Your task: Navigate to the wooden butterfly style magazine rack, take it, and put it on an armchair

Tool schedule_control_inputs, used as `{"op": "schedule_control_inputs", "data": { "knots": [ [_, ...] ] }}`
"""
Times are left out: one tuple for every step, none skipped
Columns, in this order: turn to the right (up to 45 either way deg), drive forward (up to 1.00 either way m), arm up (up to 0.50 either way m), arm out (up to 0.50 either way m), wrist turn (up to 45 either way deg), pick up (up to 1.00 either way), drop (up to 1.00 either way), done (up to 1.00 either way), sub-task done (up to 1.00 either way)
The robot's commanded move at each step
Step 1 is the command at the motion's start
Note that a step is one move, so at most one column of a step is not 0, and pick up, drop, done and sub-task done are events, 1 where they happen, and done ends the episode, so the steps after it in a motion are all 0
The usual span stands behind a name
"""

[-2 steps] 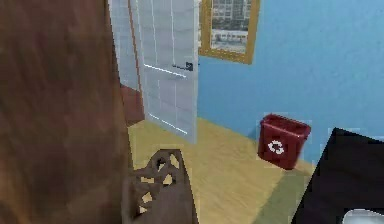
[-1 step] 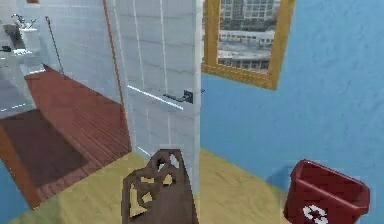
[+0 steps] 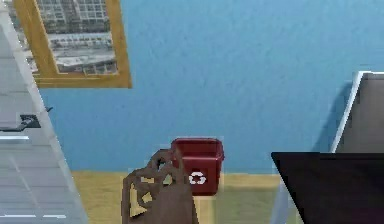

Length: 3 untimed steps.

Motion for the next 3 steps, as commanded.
{"op": "schedule_control_inputs", "data": {
  "knots": [
    [0.0,0.15,0.0,0.0,0.0,0.0,0.0,0.0,0.0],
    [-45.0,0.0,0.0,0.0,0.0,0.0,0.0,0.0,0.0],
    [-30.0,0.0,0.0,0.0,0.0,0.0,0.0,0.0,0.0]
  ]
}}
